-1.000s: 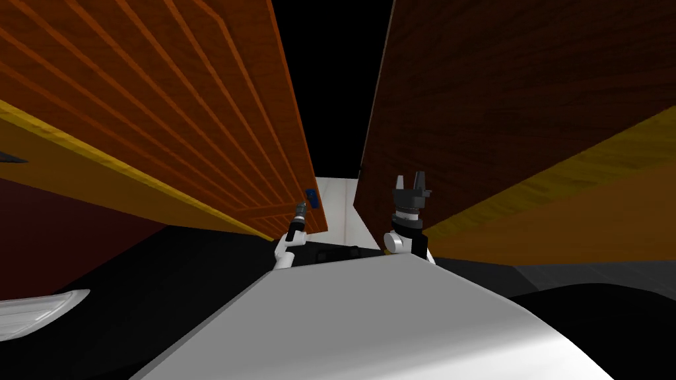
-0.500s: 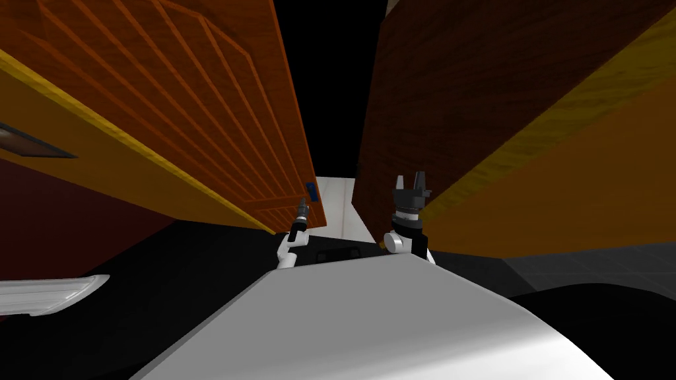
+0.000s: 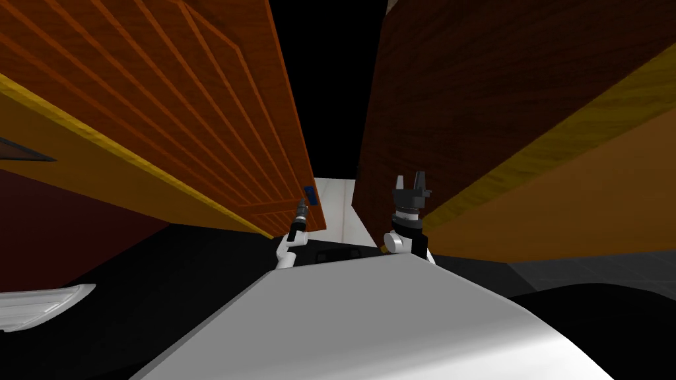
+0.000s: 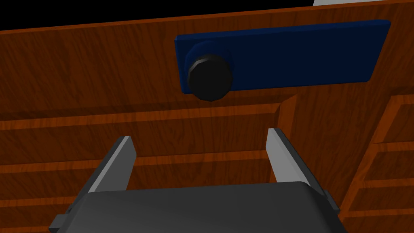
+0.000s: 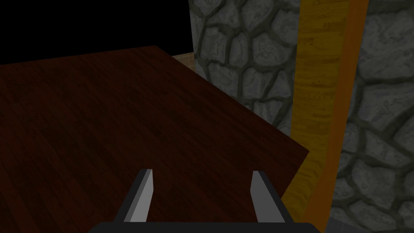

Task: Push the door open

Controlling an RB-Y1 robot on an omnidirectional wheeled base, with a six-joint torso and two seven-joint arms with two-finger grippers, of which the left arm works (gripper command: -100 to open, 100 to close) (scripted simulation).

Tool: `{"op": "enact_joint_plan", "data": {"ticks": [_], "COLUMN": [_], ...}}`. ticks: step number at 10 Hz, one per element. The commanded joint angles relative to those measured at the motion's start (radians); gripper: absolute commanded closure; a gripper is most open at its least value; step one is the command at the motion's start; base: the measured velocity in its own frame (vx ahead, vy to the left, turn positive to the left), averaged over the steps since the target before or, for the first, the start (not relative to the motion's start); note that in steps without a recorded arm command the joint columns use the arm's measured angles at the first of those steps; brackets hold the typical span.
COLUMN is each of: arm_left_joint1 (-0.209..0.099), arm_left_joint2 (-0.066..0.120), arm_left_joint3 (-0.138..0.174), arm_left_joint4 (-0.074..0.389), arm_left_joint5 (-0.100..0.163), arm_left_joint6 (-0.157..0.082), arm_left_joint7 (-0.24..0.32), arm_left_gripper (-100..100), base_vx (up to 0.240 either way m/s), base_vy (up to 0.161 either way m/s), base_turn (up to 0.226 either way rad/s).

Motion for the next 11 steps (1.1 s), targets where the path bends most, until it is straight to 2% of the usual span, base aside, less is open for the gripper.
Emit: {"op": "enact_joint_plan", "data": {"ticks": [1, 5, 6, 7, 11], "arm_left_joint1": [-0.006, -0.022, -0.021, -0.021, -0.021], "arm_left_joint2": [0.001, -0.013, -0.010, -0.010, -0.010], "arm_left_joint3": [0.005, 0.016, 0.015, 0.015, 0.015], "arm_left_joint4": [0.008, 0.032, 0.028, 0.028, 0.028], "arm_left_joint5": [0.000, 0.000, 0.000, 0.000, 0.000], "arm_left_joint6": [-0.004, -0.018, -0.016, -0.016, -0.016], "arm_left_joint7": [-0.001, -0.004, -0.004, -0.004, -0.004], "arm_left_gripper": [-100, -100, -100, 100, 100], "base_vx": [0.223, 0.212, 0.083, -0.010, -0.021], "base_vy": [-0.001, 0.002, -0.002, 0.002, 0.000], "base_turn": [-0.014, -0.020, -0.002, 0.004, -0.001]}}
